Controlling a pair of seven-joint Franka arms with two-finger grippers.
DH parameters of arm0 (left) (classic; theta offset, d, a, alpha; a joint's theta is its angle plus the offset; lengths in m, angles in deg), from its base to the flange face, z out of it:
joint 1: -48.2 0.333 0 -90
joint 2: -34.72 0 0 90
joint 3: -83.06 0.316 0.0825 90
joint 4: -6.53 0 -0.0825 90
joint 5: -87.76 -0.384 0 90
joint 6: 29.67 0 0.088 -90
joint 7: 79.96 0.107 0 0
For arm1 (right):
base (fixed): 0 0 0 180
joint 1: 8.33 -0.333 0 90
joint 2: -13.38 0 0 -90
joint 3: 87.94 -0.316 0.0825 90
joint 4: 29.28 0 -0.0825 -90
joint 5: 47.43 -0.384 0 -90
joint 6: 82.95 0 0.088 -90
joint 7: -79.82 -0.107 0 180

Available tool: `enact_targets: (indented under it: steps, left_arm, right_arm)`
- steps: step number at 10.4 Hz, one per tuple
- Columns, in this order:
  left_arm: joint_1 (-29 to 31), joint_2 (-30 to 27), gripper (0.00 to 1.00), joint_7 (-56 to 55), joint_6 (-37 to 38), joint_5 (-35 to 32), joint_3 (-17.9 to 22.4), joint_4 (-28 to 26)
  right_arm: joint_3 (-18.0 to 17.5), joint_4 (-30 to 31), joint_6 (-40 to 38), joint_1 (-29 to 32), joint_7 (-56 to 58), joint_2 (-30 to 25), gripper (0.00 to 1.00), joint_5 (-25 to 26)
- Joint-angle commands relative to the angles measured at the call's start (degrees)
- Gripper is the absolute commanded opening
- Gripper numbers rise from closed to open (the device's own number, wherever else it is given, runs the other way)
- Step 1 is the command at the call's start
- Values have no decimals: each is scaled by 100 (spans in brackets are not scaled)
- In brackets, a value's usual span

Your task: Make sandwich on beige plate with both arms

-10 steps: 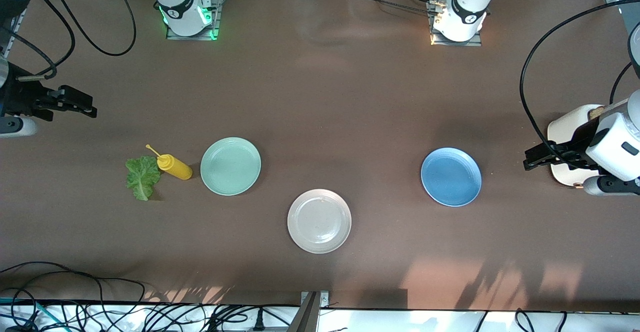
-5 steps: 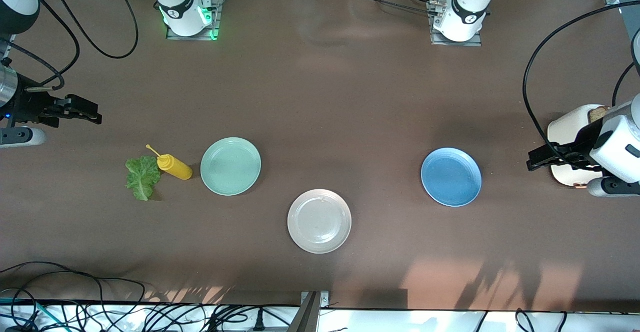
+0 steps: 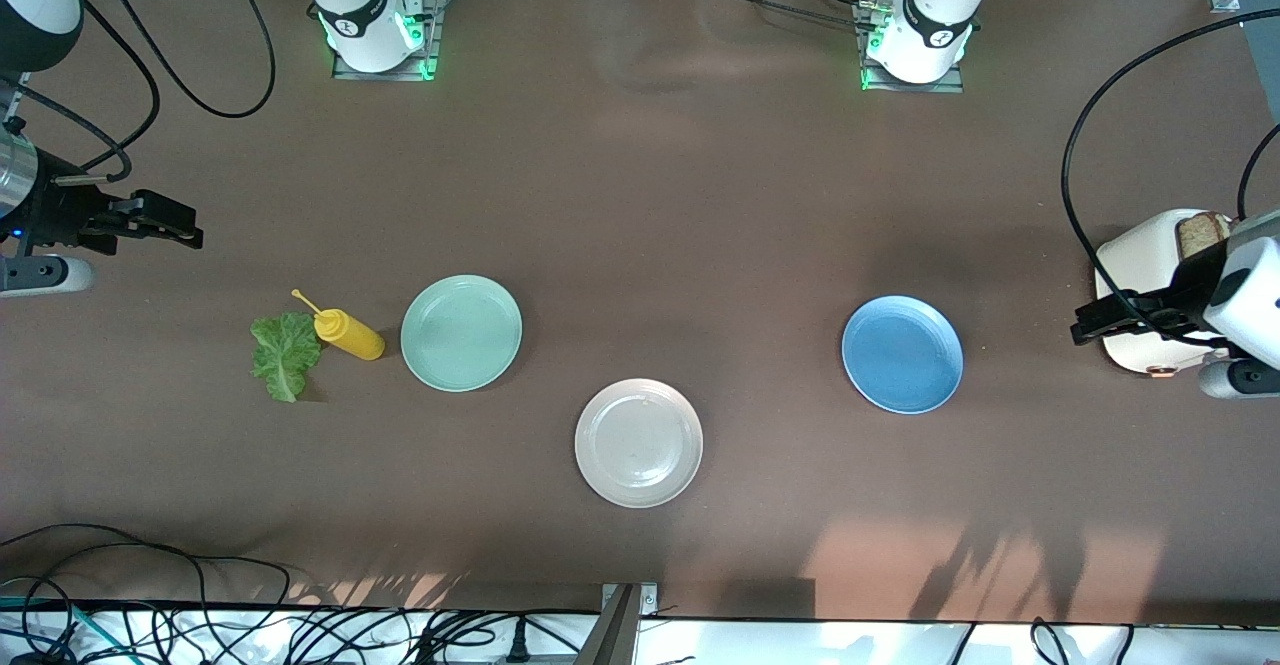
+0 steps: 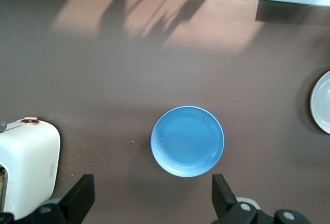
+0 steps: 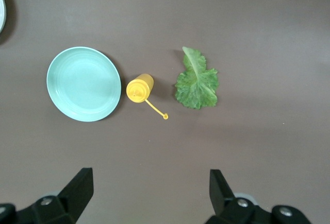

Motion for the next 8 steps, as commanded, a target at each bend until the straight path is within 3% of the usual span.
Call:
enact_targets:
  steps: [1,4,8]
  left_arm:
    - [113,-60,100,36,34,76,0,-88]
    - [104,-60,100,45,34,67,-8,-254]
    - [121,-51,100,54,34,67,-8,-299]
  right_arm:
    - [-9,329,-85,-33,-4,-224,100,101]
    - [-9,1331,432,-24,-5,-865,100,101]
    - [-9,1360,468,-24,-5,-875,100,109]
